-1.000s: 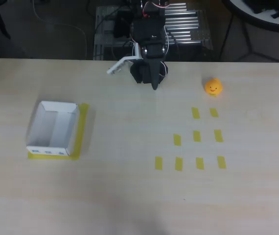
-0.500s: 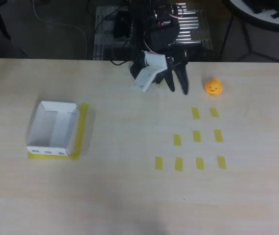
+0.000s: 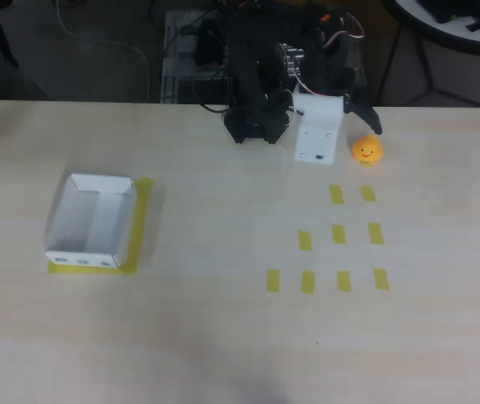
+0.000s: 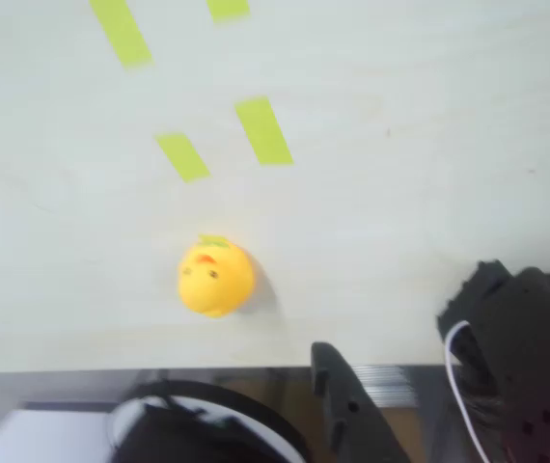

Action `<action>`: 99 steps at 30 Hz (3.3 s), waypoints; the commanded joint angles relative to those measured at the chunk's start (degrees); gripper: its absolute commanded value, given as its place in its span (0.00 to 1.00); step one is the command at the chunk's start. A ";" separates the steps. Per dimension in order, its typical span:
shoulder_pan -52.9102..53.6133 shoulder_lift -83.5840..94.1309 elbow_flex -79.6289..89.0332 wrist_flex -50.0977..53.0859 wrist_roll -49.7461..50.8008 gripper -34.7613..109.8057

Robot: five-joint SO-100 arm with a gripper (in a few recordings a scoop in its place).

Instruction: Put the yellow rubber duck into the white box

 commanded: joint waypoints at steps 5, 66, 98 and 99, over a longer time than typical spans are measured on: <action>-9.40 -10.63 -11.43 0.70 0.26 0.59; -21.71 -32.26 6.50 -21.36 6.15 0.58; -21.97 -39.46 1.23 -25.49 7.73 0.25; -22.15 -39.46 0.70 -25.49 7.73 0.24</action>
